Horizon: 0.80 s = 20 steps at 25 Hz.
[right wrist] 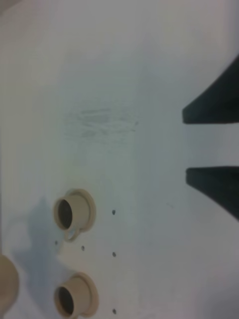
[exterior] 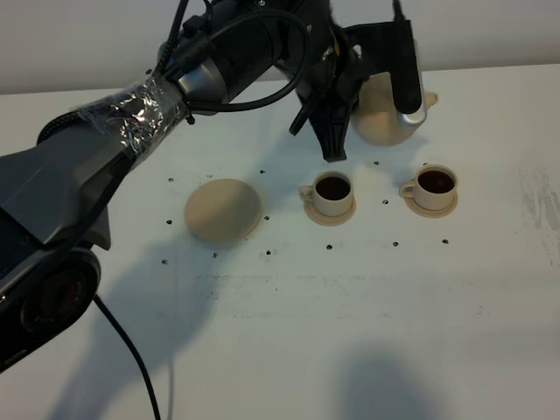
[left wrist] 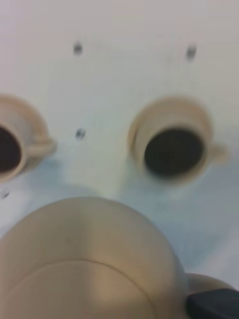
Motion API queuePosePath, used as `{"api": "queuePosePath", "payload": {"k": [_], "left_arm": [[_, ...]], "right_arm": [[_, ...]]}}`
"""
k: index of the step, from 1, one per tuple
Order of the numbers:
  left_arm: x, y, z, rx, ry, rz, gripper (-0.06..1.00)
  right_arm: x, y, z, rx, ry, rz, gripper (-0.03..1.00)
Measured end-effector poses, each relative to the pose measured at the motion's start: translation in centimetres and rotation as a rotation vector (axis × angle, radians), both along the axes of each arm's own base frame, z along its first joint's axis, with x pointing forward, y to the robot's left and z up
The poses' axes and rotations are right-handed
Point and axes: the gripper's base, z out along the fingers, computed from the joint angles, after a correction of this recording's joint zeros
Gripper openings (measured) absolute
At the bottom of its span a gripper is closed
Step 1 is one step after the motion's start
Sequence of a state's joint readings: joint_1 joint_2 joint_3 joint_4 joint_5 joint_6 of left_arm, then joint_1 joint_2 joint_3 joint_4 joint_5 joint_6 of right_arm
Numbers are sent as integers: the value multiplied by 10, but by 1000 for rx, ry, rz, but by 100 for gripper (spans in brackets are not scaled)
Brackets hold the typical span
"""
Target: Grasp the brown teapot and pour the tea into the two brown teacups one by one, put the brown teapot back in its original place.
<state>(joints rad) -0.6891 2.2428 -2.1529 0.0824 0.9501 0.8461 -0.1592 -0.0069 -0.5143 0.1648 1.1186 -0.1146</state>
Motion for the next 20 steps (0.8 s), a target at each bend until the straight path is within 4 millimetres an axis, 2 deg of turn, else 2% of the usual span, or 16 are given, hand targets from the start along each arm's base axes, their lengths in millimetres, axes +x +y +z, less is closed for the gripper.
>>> {"api": "queuePosePath", "payload": {"k": [4, 12, 18, 20], "left_arm": [[-14, -1, 2, -8, 113, 129, 12], [-48, -22, -2, -35, 307, 225, 12], [-54, -26, 0, -34, 321, 241, 12], [-55, -26, -6, -22, 333, 248, 12]], "right_arm": [[0, 0, 0, -1, 0, 0, 23], [0, 0, 0, -1, 0, 0, 23], [0, 0, 0, -1, 0, 0, 23], [0, 0, 0, -1, 0, 0, 23]]}}
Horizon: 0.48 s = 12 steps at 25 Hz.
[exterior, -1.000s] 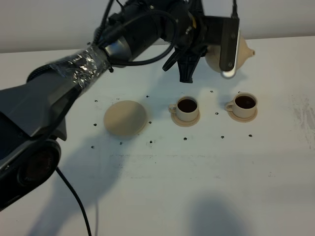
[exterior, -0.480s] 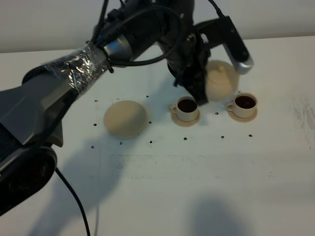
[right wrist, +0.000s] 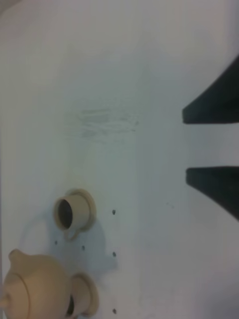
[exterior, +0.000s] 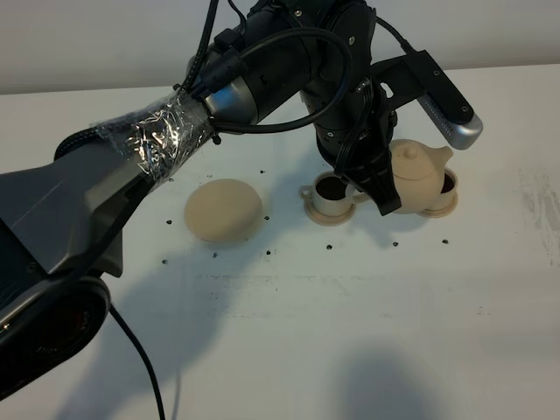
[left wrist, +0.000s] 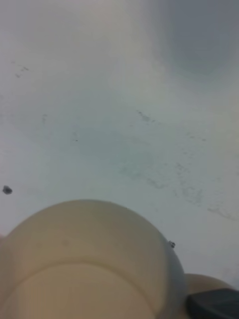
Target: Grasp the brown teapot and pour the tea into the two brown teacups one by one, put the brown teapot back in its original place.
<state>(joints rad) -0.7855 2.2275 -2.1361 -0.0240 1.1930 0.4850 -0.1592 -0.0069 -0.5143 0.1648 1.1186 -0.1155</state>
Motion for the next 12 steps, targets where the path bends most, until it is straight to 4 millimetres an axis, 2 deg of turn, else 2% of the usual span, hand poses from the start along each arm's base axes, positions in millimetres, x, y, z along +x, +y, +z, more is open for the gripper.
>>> {"api": "queuePosePath", "payload": {"k": [7, 12], "left_arm": [[-16, 16, -40, 76, 78, 4, 12], [-22, 22, -54, 19, 30, 25, 12]], "right_arm": [[0, 0, 0, 1, 0, -1, 23], [0, 0, 0, 1, 0, -1, 23]]}}
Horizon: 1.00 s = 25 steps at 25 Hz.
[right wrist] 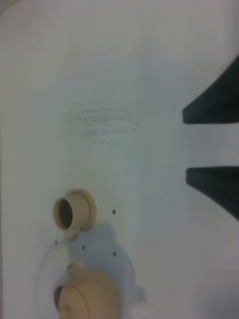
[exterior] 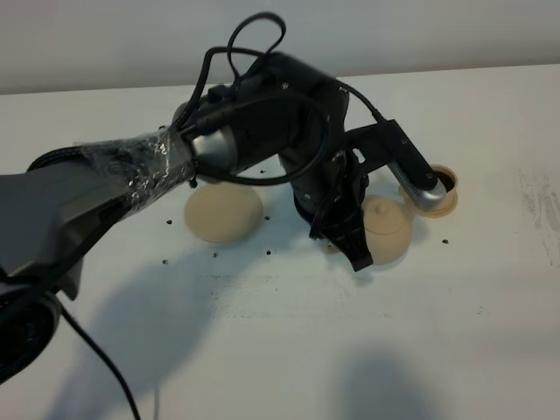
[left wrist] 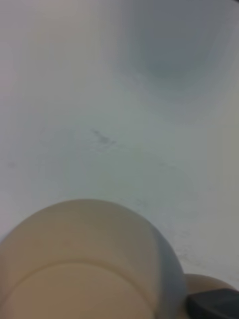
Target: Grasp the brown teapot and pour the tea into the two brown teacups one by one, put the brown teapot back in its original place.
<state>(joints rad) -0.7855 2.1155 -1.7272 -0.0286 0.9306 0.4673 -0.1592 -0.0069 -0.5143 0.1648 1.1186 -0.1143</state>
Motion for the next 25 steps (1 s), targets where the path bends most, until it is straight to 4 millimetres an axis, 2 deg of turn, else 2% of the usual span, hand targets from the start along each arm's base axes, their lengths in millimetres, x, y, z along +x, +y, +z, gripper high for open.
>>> {"api": "queuePosePath", "payload": {"k": [7, 13, 20, 25], "left_arm": [[0, 3, -18, -28, -20, 33, 12], [8, 5, -27, -42, -34, 69, 12], [12, 3, -53, -22, -13, 81, 12], [13, 2, -54, -24, -14, 83, 12]], "right_arm": [[0, 0, 0, 0, 0, 0, 23], [0, 0, 0, 1, 0, 1, 23], [0, 0, 0, 2, 0, 1, 23], [0, 0, 0, 2, 0, 0, 23]]}}
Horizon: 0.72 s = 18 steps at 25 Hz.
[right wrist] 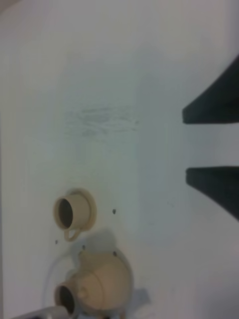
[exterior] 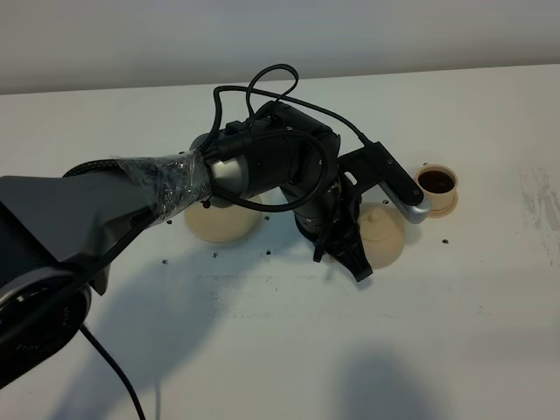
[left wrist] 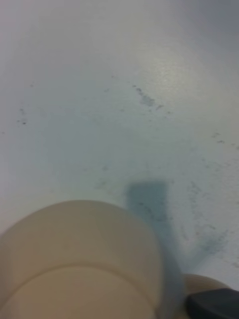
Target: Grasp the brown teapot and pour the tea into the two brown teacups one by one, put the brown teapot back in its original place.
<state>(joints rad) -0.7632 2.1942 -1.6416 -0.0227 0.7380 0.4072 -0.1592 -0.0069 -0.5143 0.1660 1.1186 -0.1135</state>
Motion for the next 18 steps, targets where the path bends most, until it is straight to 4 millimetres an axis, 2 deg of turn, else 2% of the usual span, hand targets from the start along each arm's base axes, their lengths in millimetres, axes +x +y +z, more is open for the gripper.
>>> {"api": "queuePosePath", "payload": {"k": [3, 5, 11, 14, 18], "left_arm": [[-1, 1, 7, -8, -7, 1, 12], [-3, 1, 22, -24, -26, -2, 12], [-17, 12, 84, -53, -102, -17, 12], [-17, 26, 96, -6, -105, 25, 12], [-15, 57, 92, 32, -89, 103, 12]], "right_arm": [[0, 0, 0, 0, 0, 0, 23], [0, 0, 0, 1, 0, 1, 23], [0, 0, 0, 1, 0, 1, 23], [0, 0, 0, 1, 0, 1, 23], [0, 0, 0, 1, 0, 1, 23]]}}
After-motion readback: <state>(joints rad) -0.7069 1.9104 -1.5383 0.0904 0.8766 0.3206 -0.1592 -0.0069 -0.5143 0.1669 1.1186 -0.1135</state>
